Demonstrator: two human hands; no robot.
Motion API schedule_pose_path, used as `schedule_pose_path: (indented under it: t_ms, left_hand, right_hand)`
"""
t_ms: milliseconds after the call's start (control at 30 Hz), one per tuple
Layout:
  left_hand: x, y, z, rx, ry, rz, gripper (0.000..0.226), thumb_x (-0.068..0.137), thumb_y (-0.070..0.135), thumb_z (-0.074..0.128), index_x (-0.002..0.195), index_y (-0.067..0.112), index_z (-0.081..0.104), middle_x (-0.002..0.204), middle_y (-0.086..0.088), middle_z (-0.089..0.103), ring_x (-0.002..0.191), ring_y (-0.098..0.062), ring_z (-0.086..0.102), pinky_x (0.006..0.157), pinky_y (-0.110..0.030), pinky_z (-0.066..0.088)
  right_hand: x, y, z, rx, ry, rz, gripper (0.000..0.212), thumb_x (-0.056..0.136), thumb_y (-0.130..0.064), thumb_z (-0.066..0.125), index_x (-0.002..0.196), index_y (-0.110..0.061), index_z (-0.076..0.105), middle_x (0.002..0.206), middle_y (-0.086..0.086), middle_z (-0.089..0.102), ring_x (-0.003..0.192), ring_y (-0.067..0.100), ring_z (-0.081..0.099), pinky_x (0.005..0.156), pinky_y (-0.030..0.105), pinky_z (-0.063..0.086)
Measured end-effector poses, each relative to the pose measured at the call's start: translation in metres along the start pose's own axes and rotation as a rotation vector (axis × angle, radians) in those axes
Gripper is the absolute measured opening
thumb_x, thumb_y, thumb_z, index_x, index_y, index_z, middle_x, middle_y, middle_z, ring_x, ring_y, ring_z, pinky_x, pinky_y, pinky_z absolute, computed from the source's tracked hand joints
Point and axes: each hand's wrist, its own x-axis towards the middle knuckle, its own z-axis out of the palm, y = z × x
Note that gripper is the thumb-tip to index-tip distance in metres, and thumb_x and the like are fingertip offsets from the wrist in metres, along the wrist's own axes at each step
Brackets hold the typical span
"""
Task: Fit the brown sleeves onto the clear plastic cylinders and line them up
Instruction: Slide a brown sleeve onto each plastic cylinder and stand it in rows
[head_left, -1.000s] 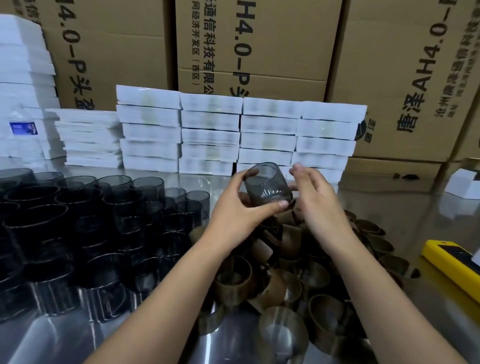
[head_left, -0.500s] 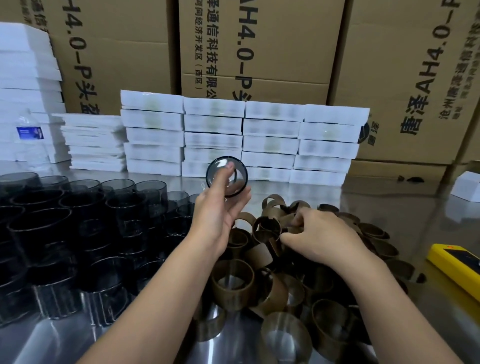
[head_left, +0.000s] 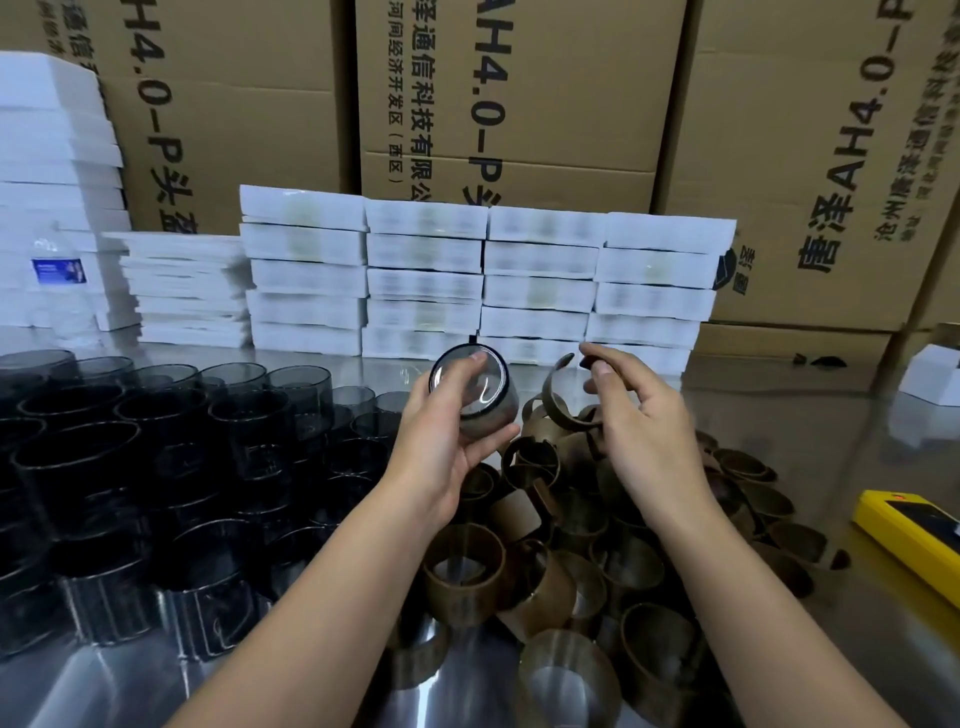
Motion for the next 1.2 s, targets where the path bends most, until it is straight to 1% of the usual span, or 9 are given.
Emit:
schedule_pose_path:
  t_ms: [167,300,467,567,700,833,1000,1100,1200]
  left_hand:
    - [0.002,-0.003,-0.001,0.057,0.008,0.039,0.017,0.083,0.026,0.073,0.098,0.023,0.066,0.109,-0.005,0.063,0.083,-0.023,0.071,0.061,-0.027,0.057]
    - [0.003,-0.002,-0.003,0.083,0.024,0.033,0.02,0.085,0.032,0.071,0.101,0.021,0.065,0.114,-0.009,0.06,0.08,-0.024,0.071,0.065,-0.029,0.058]
    - [0.002,0.0,-0.003,0.036,-0.021,-0.026,0.031,0.088,0.04,0.064,0.111,0.019,0.064,0.113,-0.011,0.063,0.075,-0.019,0.073,0.064,-0.031,0.058]
    - [0.002,-0.002,-0.002,0.072,-0.03,-0.03,0.031,0.088,0.039,0.064,0.11,0.017,0.065,0.109,-0.011,0.068,0.081,-0.02,0.072,0.069,-0.035,0.06]
    - [0.001,-0.003,-0.001,0.137,-0.045,-0.039,0.034,0.089,0.044,0.06,0.11,0.017,0.065,0.107,-0.009,0.07,0.093,-0.023,0.071,0.076,-0.038,0.06]
    - [-0.001,-0.002,-0.001,0.223,-0.095,-0.04,0.038,0.091,0.05,0.054,0.112,0.021,0.067,0.105,-0.005,0.072,0.094,-0.021,0.071,0.083,-0.041,0.059]
    - [-0.006,-0.002,0.001,0.334,-0.156,-0.056,0.04,0.087,0.057,0.053,0.113,0.03,0.065,0.112,-0.002,0.069,0.096,-0.017,0.071,0.082,-0.037,0.059]
    - [-0.009,0.0,0.002,0.363,-0.206,-0.049,0.061,0.067,0.066,0.064,0.116,0.029,0.065,0.112,0.003,0.07,0.097,-0.012,0.07,0.087,-0.04,0.057]
    - [-0.01,-0.001,0.004,0.385,-0.227,-0.042,0.072,0.055,0.071,0.072,0.112,0.027,0.068,0.108,0.007,0.068,0.102,-0.011,0.068,0.093,-0.043,0.054]
  right_hand:
    - [-0.003,0.0,0.004,0.148,-0.016,0.037,0.017,0.099,-0.02,0.04,0.095,-0.036,0.045,0.085,-0.002,0.065,0.038,0.015,0.052,0.038,0.022,0.039]
    - [-0.004,0.003,0.006,0.155,0.067,0.058,0.017,0.094,-0.017,0.042,0.085,-0.031,0.037,0.079,0.003,0.064,0.044,0.019,0.059,0.044,0.028,0.046]
    - [0.0,0.007,0.004,0.05,0.031,0.077,0.025,0.091,-0.012,0.05,0.09,-0.036,0.053,0.096,-0.011,0.059,0.071,0.022,0.067,0.066,0.047,0.057]
    - [-0.001,0.011,0.007,0.003,-0.02,0.025,0.033,0.091,-0.007,0.049,0.092,-0.039,0.058,0.102,-0.007,0.061,0.084,0.018,0.065,0.071,0.037,0.057]
    - [-0.003,0.01,0.011,0.06,0.074,-0.039,0.029,0.089,-0.005,0.056,0.085,-0.034,0.054,0.085,-0.012,0.061,0.07,0.005,0.062,0.058,0.011,0.044]
    - [-0.005,0.007,0.01,0.07,0.134,-0.105,0.027,0.084,-0.006,0.063,0.074,-0.031,0.06,0.072,-0.019,0.066,0.066,-0.004,0.059,0.06,0.01,0.045]
    - [-0.009,0.004,0.011,0.031,0.123,-0.197,0.028,0.085,-0.008,0.065,0.078,-0.036,0.064,0.079,-0.027,0.067,0.078,-0.006,0.062,0.069,0.007,0.044]
    - [-0.014,0.004,0.012,-0.054,0.099,-0.298,0.027,0.084,-0.008,0.066,0.082,-0.034,0.07,0.079,-0.015,0.069,0.078,0.0,0.063,0.072,0.012,0.046]
    - [-0.018,0.003,0.013,-0.21,0.117,-0.466,0.023,0.081,-0.007,0.068,0.092,-0.026,0.075,0.08,-0.02,0.063,0.075,0.001,0.059,0.069,0.011,0.044]
